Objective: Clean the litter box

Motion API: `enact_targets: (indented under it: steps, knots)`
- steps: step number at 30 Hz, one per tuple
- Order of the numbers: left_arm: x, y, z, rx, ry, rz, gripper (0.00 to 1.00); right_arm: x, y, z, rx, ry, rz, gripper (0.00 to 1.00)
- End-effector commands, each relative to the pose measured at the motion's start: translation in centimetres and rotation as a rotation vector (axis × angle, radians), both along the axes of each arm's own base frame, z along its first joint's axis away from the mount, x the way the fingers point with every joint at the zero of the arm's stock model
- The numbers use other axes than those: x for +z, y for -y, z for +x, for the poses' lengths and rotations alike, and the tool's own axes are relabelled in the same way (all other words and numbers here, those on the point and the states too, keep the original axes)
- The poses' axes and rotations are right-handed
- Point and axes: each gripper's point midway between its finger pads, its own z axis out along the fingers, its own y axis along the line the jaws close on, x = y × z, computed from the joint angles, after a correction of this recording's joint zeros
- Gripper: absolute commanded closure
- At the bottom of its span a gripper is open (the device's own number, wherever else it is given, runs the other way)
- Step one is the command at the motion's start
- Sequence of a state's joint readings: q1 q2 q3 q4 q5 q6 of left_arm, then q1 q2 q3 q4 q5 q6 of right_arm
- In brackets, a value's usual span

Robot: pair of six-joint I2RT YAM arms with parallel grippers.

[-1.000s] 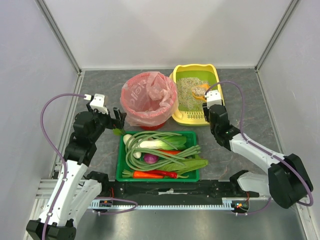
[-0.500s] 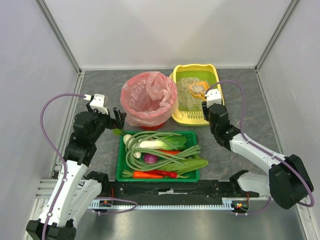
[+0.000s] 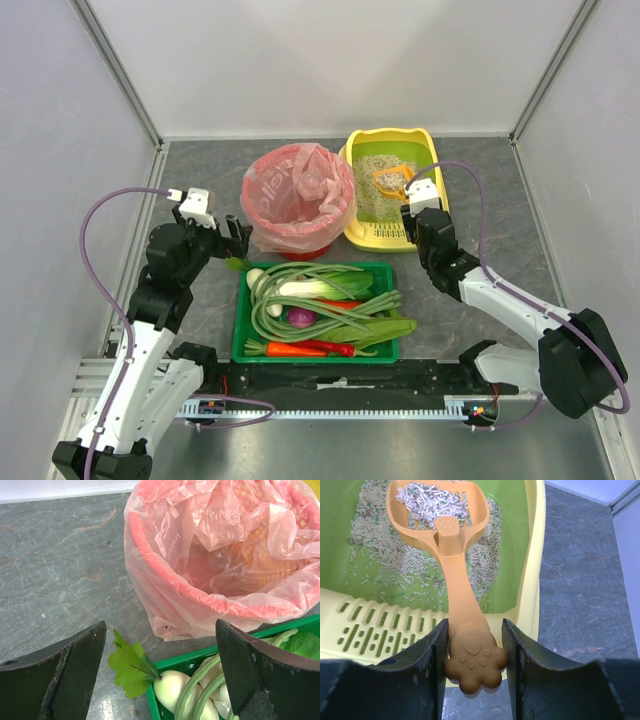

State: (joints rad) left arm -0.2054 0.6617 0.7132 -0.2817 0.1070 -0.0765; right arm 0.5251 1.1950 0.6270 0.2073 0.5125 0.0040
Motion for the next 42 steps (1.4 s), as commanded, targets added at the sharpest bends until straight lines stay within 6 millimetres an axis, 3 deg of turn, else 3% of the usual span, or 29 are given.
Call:
enact_targets:
  steps: [1, 2, 5, 8, 9, 12, 15, 16, 20, 21, 23, 24, 27, 28, 30, 31, 35, 36, 38, 39, 42]
  knots:
    - [1.1, 0.0, 0.1, -0.012, 0.057, 0.028, 0.04, 3.3, -1.1, 1.0, 0.06, 0.077, 0.066, 1.0]
    - [1.0, 0.0, 0.2, -0.013, 0.054, 0.027, 0.04, 3.6, -1.4, 1.0, 0.064, 0.077, 0.059, 1.0]
    - [1.1, 0.0, 0.1, -0.016, 0.057, 0.026, 0.04, 3.1, 1.7, 1.2, -0.075, 0.059, 0.003, 1.0]
    - [1.0, 0.1, 0.1, -0.016, 0.057, 0.027, 0.04, 4.6, -1.5, 1.2, 0.094, 0.075, 0.072, 1.0]
    - [1.0, 0.1, 0.2, -0.017, 0.055, 0.026, 0.04, 4.2, -1.7, 1.0, 0.096, 0.051, 0.051, 1.0]
    - [1.2, 0.1, 0.1, -0.019, 0.058, 0.023, 0.04, 4.2, 1.5, 1.8, -0.059, 0.043, 0.013, 1.0]
    - [1.1, 0.1, 0.1, -0.019, 0.058, 0.023, 0.04, 4.6, -1.1, 1.8, 0.079, -0.013, 0.106, 1.0]
    - [1.1, 0.1, 0.1, -0.019, 0.056, 0.023, 0.04, 5.5, -1.8, 1.9, 0.083, -0.011, 0.095, 1.0]
    - [1.2, 0.2, 0.0, -0.026, 0.058, 0.02, 0.04, 5.0, 1.4, 1.0, -0.052, -0.051, -0.001, 1.0]
    - [1.3, 0.2, 0.0, -0.026, 0.061, 0.019, 0.04, 5.5, 1.3, 0.9, -0.036, -0.042, 0.007, 1.0]
    - [1.4, 0.3, 0.0, -0.027, 0.064, 0.017, 0.04, 5.5, -1.1, 0.4, 0.084, -0.057, 0.043, 1.0]
    - [1.4, 0.3, 0.0, -0.028, 0.064, 0.017, 0.04, 5.3, -1.1, 0.3, 0.088, -0.063, 0.034, 1.0]
    - [1.4, 0.3, 0.0, -0.03, 0.064, 0.016, 0.04, 5.1, 2.3, 0.5, -0.053, -0.04, 0.0, 1.0]
    - [1.3, 0.4, -0.1, -0.031, 0.064, 0.016, 0.04, 5.2, 2.3, 0.7, -0.05, -0.039, 0.022, 1.0]
    - [1.4, 0.3, -0.1, -0.028, 0.067, 0.016, 0.04, 5.6, -0.4, 0.6, 0.077, -0.035, 0.078, 1.0]
    - [1.3, 0.3, 0.0, -0.028, 0.064, 0.017, 0.04, 5.7, -0.8, 0.6, 0.084, -0.03, 0.075, 1.0]
    - [1.5, 0.3, -0.1, -0.028, 0.07, 0.015, 0.04, 6.0, 2.7, 1.5, -0.075, 0.03, 0.06, 1.0]
    - [1.5, 0.2, -0.1, -0.024, 0.07, 0.016, 0.04, 4.8, 1.1, 1.4, 0.018, 0.027, 0.104, 1.0]
    - [1.5, 0.2, -0.1, -0.024, 0.071, 0.018, 0.04, 6.7, -1.8, 1.5, 0.144, 0.134, 0.24, 1.0]
    - [1.4, 0.2, 0.0, -0.023, 0.066, 0.019, 0.04, 5.6, -1.3, 1.3, 0.113, 0.133, 0.254, 1.0]
    - [1.4, 0.1, 0.0, -0.02, 0.067, 0.021, 0.04, 4.9, 1.2, 1.5, -0.028, 0.157, 0.235, 1.0]
